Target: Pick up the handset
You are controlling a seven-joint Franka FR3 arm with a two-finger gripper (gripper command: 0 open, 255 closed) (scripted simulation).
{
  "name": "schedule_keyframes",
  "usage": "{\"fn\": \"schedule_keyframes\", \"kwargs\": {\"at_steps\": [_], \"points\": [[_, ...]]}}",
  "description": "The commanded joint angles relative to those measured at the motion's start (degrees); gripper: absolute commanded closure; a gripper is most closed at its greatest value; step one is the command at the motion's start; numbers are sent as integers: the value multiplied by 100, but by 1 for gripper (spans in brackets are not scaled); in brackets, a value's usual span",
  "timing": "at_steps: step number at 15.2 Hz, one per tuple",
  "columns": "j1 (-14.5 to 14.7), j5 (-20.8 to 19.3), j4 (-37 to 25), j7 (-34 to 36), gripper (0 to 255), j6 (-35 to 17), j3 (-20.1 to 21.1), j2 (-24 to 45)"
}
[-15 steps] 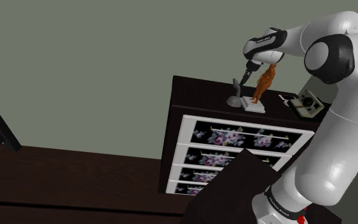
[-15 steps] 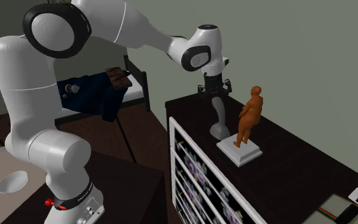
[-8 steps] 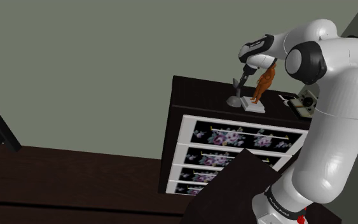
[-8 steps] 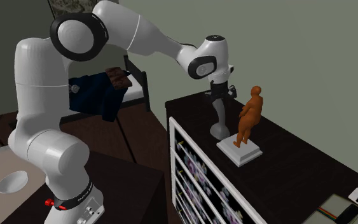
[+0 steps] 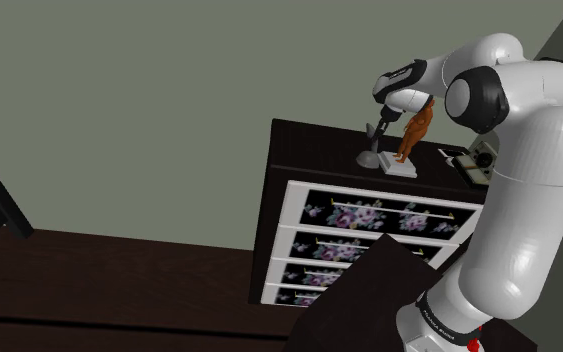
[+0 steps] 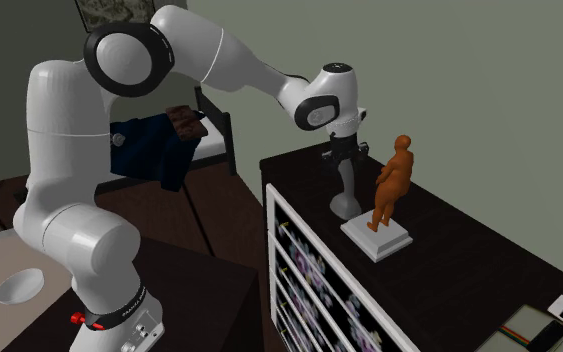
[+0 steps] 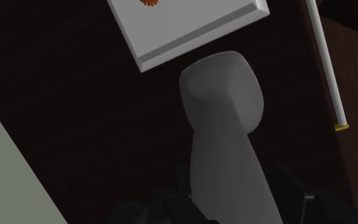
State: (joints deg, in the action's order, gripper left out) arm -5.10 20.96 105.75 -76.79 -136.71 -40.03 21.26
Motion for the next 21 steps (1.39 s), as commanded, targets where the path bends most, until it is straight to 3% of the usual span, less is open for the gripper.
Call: {"fn": "schedule_keyframes", "kwargs": {"at_steps": [1, 6, 21], "points": [[0, 1, 4, 0, 255, 1, 2, 3], [-4, 10, 10, -8, 255, -8, 7, 10], [167, -508, -604, 357, 255, 944, -258, -440]]}}
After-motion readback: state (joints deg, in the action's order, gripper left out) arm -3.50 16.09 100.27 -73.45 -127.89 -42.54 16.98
